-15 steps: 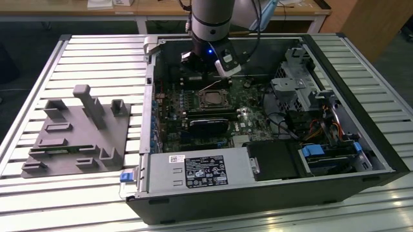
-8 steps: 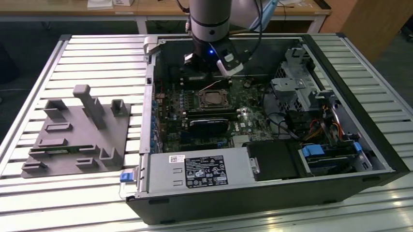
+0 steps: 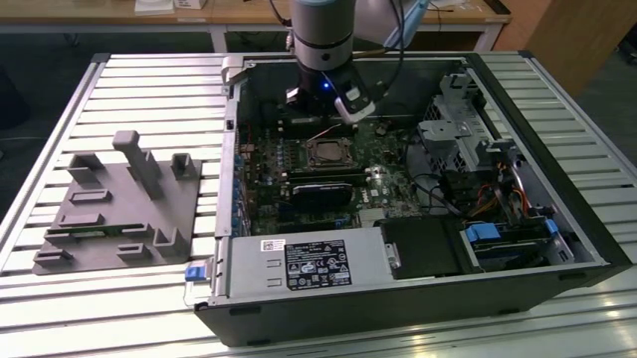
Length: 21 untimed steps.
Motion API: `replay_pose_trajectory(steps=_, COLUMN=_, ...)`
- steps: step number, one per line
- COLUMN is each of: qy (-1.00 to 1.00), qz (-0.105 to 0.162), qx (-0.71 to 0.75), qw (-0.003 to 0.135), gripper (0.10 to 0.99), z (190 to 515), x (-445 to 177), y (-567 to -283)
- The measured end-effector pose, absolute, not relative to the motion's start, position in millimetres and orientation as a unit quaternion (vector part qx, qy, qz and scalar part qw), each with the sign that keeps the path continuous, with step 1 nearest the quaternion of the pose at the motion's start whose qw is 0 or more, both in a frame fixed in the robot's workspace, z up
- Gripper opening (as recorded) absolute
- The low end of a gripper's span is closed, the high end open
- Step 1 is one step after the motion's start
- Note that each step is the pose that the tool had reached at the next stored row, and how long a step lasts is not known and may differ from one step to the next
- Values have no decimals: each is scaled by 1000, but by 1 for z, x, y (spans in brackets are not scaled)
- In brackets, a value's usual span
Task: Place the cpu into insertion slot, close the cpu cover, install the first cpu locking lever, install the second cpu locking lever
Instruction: 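Install the first cpu locking lever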
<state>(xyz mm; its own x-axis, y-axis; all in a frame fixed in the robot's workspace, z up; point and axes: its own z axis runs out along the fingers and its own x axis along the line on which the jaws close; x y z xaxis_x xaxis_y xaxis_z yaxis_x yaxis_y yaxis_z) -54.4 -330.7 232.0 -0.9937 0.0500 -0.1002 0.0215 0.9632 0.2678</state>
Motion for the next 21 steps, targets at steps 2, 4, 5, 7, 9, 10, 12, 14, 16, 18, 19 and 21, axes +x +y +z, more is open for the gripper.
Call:
replay_pose_trajectory(steps=2, qy=989, qz=134, qx=20, qw=55, gripper=106, z=230, x=-54, y=-331)
replay_pose_trajectory(steps=4, qy=989, qz=134, qx=22, qw=59, gripper=106, z=229, x=-54, y=-331)
replay_pose_trajectory(steps=5, qy=989, qz=134, qx=24, qw=62, gripper=106, z=228, x=-54, y=-331)
replay_pose_trajectory(steps=7, qy=988, qz=134, qx=27, qw=68, gripper=106, z=228, x=-54, y=-331)
replay_pose_trajectory(steps=9, qy=988, qz=134, qx=29, qw=73, gripper=106, z=227, x=-54, y=-330)
replay_pose_trajectory(steps=10, qy=988, qz=134, qx=31, qw=75, gripper=106, z=226, x=-54, y=-330)
replay_pose_trajectory(steps=12, qy=987, qz=133, qx=40, qw=76, gripper=106, z=225, x=-54, y=-330)
replay_pose_trajectory(steps=14, qy=987, qz=132, qx=54, qw=78, gripper=106, z=224, x=-54, y=-330)
replay_pose_trajectory(steps=16, qy=986, qz=131, qx=62, qw=79, gripper=106, z=222, x=-54, y=-329)
replay_pose_trajectory(steps=18, qy=986, qz=131, qx=67, qw=80, gripper=106, z=221, x=-54, y=-327)
replay_pose_trajectory(steps=19, qy=986, qz=131, qx=68, qw=80, gripper=106, z=220, x=-55, y=-325)
replay_pose_trajectory(steps=21, qy=986, qz=131, qx=69, qw=80, gripper=106, z=219, x=-55, y=-322)
